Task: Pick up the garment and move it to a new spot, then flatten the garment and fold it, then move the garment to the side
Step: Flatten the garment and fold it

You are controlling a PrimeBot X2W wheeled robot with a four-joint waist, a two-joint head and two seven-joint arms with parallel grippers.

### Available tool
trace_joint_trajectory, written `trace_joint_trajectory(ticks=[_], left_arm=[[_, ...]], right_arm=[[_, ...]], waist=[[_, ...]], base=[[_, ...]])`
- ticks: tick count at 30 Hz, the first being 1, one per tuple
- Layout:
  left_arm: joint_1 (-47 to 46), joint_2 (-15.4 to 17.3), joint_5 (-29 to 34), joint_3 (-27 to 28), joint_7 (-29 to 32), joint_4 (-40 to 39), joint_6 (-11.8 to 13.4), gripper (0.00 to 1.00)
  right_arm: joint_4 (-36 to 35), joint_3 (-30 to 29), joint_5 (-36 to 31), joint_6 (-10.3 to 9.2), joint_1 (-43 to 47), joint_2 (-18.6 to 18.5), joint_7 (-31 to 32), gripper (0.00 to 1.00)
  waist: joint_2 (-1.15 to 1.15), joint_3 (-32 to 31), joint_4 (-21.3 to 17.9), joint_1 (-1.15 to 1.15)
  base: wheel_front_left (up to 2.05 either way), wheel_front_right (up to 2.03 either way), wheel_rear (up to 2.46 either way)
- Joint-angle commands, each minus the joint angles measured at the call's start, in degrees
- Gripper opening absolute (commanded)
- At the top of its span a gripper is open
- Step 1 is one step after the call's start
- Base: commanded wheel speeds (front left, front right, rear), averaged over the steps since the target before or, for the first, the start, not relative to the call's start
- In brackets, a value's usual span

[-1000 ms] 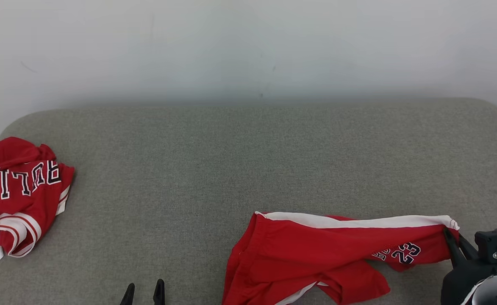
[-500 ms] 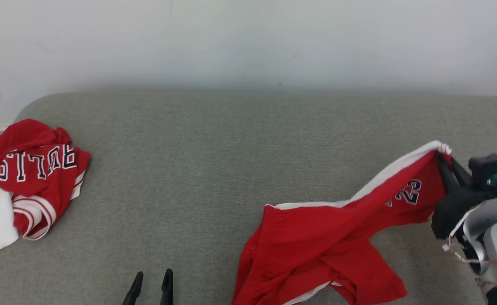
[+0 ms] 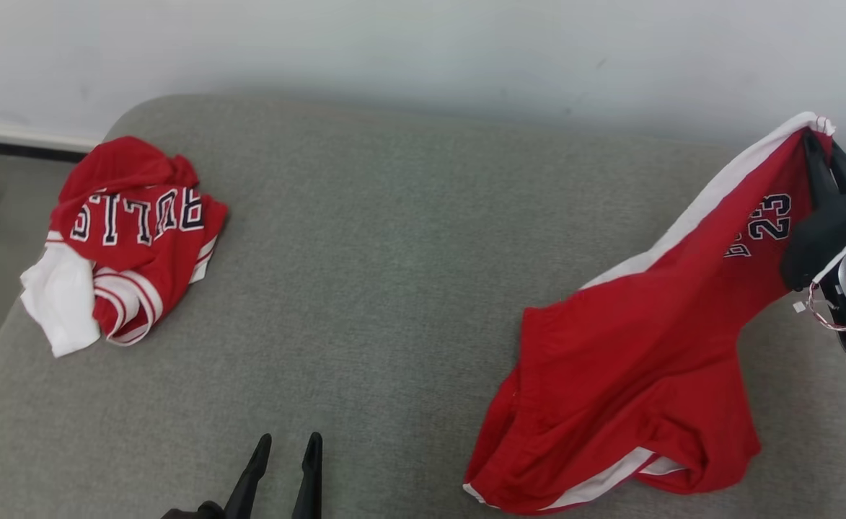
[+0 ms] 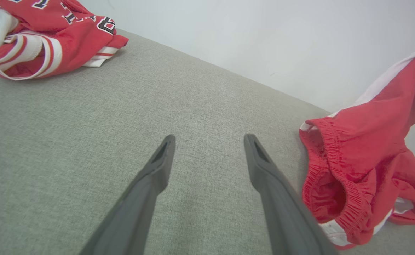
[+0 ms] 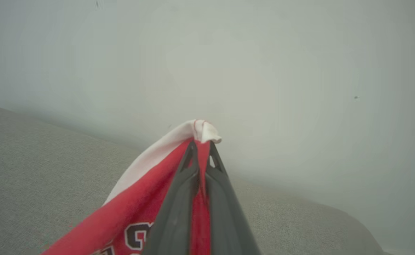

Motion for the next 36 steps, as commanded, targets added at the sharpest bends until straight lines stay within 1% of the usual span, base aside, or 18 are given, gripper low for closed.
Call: trace_joint_trajectory(ticks=[1, 2, 3, 4, 5, 8, 9, 14, 18, 21, 26, 31, 36], left_arm=[[-1.0, -0.2, 0.0, -0.5, -0.2, -0.5, 0.1, 1.00], [-1.2, -0.3, 0.0, -0.7, -0.2, -0.6, 0.1, 1.00], [-1.5, -0.3, 0.1, -0.8, -0.2, -0.8, 0.1, 1.00], [-1.7, -0.4, 0.1, -0.9, -0.2, -0.9, 0.1, 1.00], [-1.8, -0.4, 0.1, -1.0, -0.2, -1.0, 0.1, 1.00], [-2.2, -0.5, 0.3, -1.0, -0.2, -1.2, 0.1, 1.00], [-2.2, -0.5, 0.3, -1.0, -0.2, -1.2, 0.1, 1.00], [-1.2, -0.4, 0.3, -0.7, -0.2, -0.8, 0.1, 1.00], [0.1, -0.2, -0.1, -0.4, -0.2, -0.5, 0.1, 1.00], [1.0, -0.1, -0.1, -0.1, -0.2, -0.3, 0.1, 1.00], [2.5, 0.0, -0.3, 0.5, -0.2, 0.4, 0.1, 1.00], [3.3, -0.1, -0.4, 1.3, -0.2, 1.0, 0.1, 1.00], [4.0, -0.4, -0.2, 2.4, -0.2, 1.8, 0.1, 1.00]], right_arm=[[1.3, -0.1, -0.6, -0.15, -0.9, -0.1, 0.0, 0.00], [2.1, -0.2, -0.5, -0.15, -1.5, 0.0, -0.2, 0.00], [2.9, -0.2, -0.6, -0.15, -1.9, 0.1, -0.3, 0.20], [4.0, -0.2, -0.3, -0.15, -2.0, 0.5, 0.2, 0.83], [5.0, -0.2, 0.0, -0.14, -1.9, 1.0, 0.4, 1.00], [8.0, 0.3, 1.3, -0.15, -1.1, 1.7, 2.0, 1.00], [8.0, 0.3, 1.3, -0.15, -1.1, 1.7, 2.0, 1.00], [11.5, 1.2, 4.0, -0.14, 1.9, 2.0, 4.0, 1.00], [10.0, 3.1, 5.7, -0.14, 5.4, 1.3, 1.6, 1.00], [7.0, 4.6, 7.3, -0.14, 8.9, 1.5, -1.0, 1.00], [0.0, 6.4, 9.0, -0.15, 15.8, 2.2, -5.6, 1.00], [-7.5, 6.6, 7.9, -0.14, 23.0, 4.0, -9.1, 1.00], [-13.3, 5.7, 6.5, -0.14, 30.1, 6.6, -11.5, 1.00]], waist=[[-0.01, 2.9, 3.2, -0.01], [-0.01, 3.3, 3.7, -0.01], [-0.01, 3.7, 4.1, -0.01], [-0.01, 3.9, 4.4, -0.01], [-0.01, 4.0, 4.6, -0.01], [-0.01, 3.9, 4.7, -0.01], [-0.01, 3.9, 4.7, -0.01], [-0.01, 1.8, 3.2, -0.01], [-0.01, -0.8, 1.0, -0.01], [-0.01, -2.6, -1.0, -0.01], [-0.01, -5.2, -4.6, -0.01], [-0.01, -6.5, -7.8, -0.01], [-0.01, -7.5, -10.1, -0.01]], base=[[0.00, 0.00, 0.00], [0.00, 0.00, 0.00], [0.00, 0.00, 0.00], [0.00, 0.00, 0.00], [0.00, 0.00, 0.00], [0.00, 0.00, 0.00], [0.00, 0.00, 0.00], [0.00, 0.00, 0.00], [0.00, 0.00, 0.00], [0.00, 0.00, 0.00], [0.00, 0.00, 0.00], [0.00, 0.00, 0.00], [0.00, 0.00, 0.00]])
